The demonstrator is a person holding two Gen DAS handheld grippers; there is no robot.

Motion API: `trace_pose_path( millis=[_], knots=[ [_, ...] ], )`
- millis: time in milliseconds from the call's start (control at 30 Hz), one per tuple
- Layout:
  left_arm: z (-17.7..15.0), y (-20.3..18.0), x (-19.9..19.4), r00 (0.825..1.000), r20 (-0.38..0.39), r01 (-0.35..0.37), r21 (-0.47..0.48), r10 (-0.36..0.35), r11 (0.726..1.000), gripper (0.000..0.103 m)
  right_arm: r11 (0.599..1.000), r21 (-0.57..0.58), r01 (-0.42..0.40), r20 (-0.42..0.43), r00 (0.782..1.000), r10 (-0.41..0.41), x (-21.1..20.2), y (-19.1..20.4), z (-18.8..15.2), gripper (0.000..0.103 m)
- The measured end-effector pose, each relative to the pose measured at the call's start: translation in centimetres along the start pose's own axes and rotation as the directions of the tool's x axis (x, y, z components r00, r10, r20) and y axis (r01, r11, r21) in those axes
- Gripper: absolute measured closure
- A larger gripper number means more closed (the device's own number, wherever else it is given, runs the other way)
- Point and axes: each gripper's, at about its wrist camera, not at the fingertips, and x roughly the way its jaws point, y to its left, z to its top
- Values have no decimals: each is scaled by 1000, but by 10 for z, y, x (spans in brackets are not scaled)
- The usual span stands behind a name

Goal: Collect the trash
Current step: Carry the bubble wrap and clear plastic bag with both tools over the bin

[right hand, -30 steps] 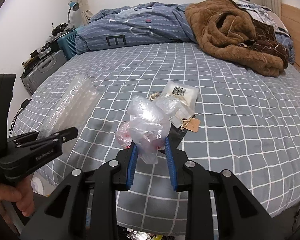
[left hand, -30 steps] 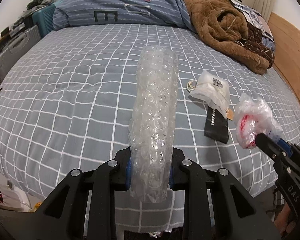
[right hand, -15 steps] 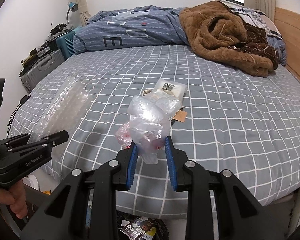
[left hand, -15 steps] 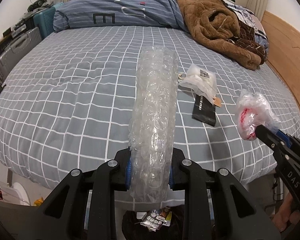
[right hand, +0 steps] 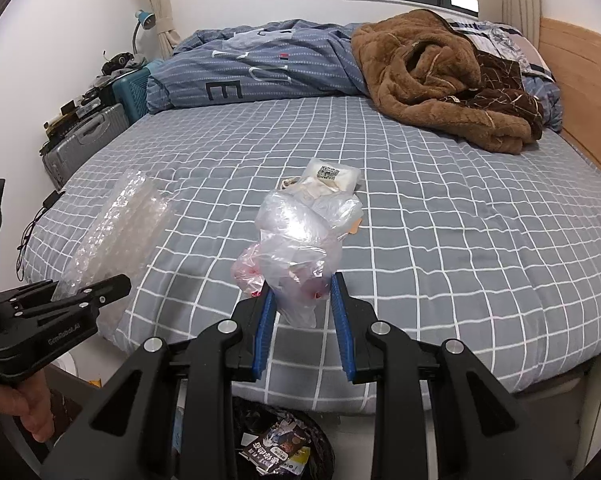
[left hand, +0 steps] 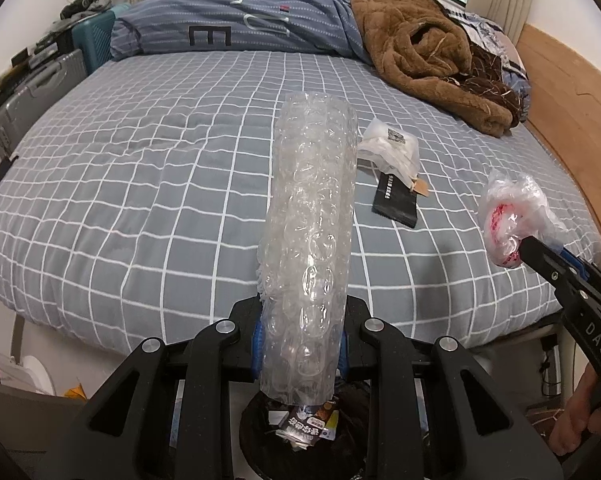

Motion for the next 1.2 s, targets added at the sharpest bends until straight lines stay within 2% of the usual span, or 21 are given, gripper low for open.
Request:
trace_pose_path(
  millis=[967,1200],
  knots=[
    [-79,-13,-39,1000,2,7,12,-7,1000,78,1000,-2,17,3,1000,-17,-49,15,-53,77],
    [-104,-8,-39,1000,-31,1,6,-1,1000,78,1000,-5,6,-27,1000,-6,-52,20,-73,77]
  ],
)
